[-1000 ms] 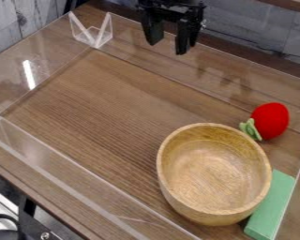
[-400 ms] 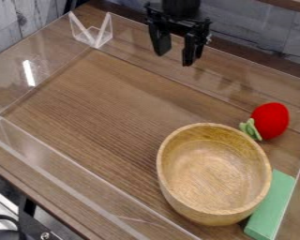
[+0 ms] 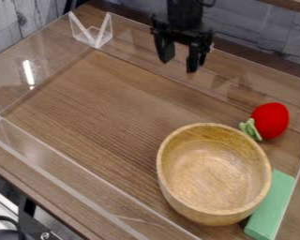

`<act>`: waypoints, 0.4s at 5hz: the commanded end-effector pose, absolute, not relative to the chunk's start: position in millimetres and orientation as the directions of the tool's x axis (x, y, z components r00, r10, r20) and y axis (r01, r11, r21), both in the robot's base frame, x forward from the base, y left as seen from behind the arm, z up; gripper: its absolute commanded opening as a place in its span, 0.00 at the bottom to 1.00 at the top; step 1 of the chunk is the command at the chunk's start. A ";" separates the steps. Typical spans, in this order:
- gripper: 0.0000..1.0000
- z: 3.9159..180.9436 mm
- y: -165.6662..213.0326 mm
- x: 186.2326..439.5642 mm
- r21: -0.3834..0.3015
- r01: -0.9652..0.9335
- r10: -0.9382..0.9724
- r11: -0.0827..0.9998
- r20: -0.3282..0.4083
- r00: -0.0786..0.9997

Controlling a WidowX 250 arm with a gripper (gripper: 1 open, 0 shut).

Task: Move the red fruit to the right side of the table

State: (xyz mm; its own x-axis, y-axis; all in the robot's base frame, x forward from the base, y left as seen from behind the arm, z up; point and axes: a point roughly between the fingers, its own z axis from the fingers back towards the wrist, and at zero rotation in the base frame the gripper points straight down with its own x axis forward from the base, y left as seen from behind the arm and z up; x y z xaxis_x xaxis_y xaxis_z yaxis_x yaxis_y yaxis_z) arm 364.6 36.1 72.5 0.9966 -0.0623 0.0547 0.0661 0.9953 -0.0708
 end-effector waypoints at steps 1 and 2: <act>1.00 99.3 41.6 376.0 -0.052 0.060 -0.052 0.997 0.132 0.990; 1.00 105.7 44.5 374.2 -0.051 0.059 -0.051 0.997 0.139 0.989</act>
